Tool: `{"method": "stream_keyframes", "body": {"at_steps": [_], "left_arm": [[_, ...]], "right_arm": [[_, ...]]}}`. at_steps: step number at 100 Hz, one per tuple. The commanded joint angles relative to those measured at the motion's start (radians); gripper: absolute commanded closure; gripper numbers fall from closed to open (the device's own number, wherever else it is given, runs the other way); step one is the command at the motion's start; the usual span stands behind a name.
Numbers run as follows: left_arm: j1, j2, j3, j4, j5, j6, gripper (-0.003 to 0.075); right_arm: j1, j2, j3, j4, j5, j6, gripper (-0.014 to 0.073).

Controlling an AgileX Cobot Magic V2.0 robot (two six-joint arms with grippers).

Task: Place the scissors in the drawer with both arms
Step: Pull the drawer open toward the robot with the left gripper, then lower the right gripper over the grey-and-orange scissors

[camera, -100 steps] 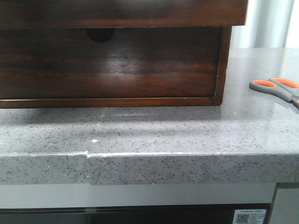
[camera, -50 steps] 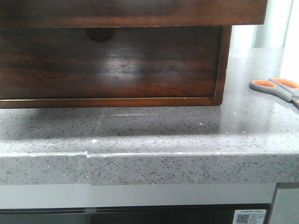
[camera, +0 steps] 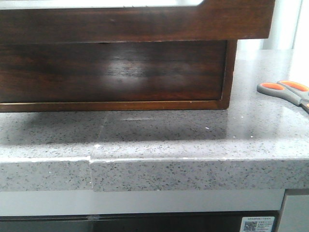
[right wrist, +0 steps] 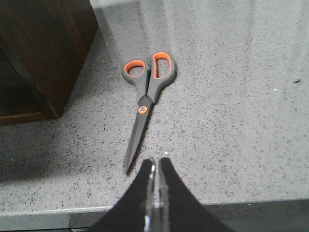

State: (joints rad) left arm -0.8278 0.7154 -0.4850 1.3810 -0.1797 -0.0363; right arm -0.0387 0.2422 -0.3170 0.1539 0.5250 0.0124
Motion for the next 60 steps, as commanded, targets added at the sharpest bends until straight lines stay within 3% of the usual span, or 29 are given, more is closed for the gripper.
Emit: {"method": "stream_keyframes", "body": {"at_steps": [1, 25, 60], "left_arm": [[-0.006, -0.002, -0.036, -0.015, -0.056, -0.005, 0.0456], [-0.006, -0.046, -0.036, -0.146, -0.077, -0.005, 0.0459], [-0.006, -0.280, -0.036, -0.306, -0.023, -0.005, 0.0459]], "right_arm": [[-0.002, 0.018, -0.033, 0.004, -0.067, -0.005, 0.0635], [-0.002, 0.018, -0.033, 0.004, -0.067, -0.005, 0.0635], [-0.002, 0.034, -0.042, -0.005, -0.067, -0.068, 0.0630]]}}
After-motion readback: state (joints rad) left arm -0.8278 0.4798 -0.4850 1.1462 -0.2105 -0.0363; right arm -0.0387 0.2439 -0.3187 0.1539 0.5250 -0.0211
